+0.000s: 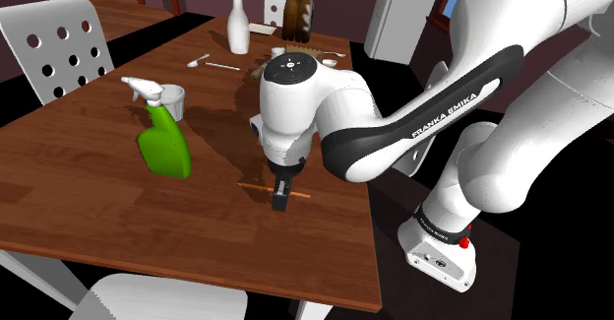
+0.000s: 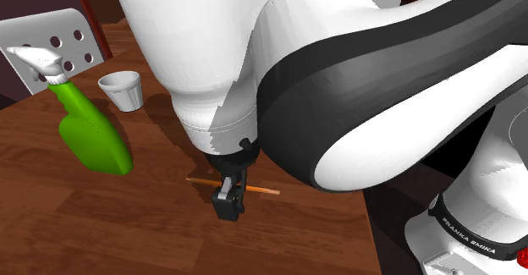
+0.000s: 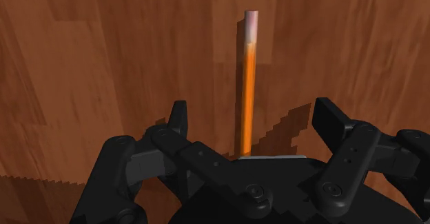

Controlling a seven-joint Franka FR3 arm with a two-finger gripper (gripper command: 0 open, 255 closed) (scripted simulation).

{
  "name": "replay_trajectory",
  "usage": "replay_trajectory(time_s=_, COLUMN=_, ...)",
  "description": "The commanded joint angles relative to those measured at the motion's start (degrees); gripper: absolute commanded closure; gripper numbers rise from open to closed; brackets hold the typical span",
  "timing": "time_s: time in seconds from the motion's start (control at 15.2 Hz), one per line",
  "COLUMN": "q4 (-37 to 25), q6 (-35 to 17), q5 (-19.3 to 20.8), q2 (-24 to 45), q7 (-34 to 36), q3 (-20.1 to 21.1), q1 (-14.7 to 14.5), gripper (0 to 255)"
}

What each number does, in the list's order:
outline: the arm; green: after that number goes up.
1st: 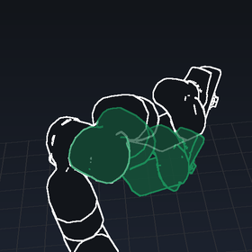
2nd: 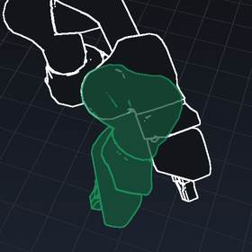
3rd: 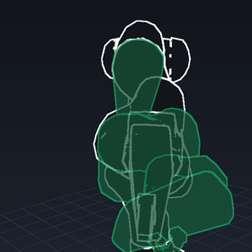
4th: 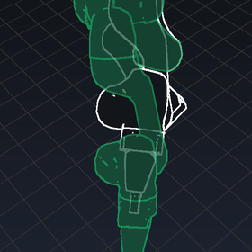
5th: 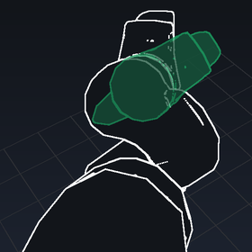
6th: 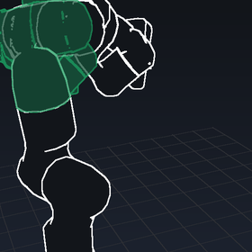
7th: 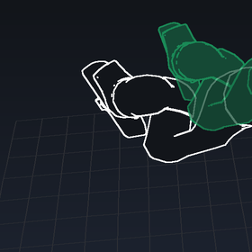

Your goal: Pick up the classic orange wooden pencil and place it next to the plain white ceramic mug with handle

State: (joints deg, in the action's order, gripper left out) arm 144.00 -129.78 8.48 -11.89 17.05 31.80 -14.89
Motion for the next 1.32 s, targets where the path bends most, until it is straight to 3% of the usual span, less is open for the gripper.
replay_trajectory(time_s=0.0, q4=0.1, q6=-0.1, q5=0.1, q2=0.0, q7=0.0, q3=0.0, q1=0.0, gripper=0)
replay_trajectory(time_s=0.26, q4=0.1, q6=-0.1, q5=0.1, q2=0.0, q7=0.0, q3=0.0, q1=0.0, gripper=0)
replay_trajectory(time_s=0.33, q4=0.1, q6=-0.1, q5=0.1, q2=0.0, q7=0.0, q3=0.0, q1=0.0, gripper=255)
replay_trajectory(time_s=0.92, q4=0.1, q6=-0.1, q5=0.1, q2=0.0, q7=0.0, q3=0.0, q1=0.0, gripper=255)
replay_trajectory(time_s=1.25, q4=-1.6, q6=3.9, q5=-2.0, q2=-2.9, q7=-2.2, q3=-0.8, q1=-0.6, gripper=255)
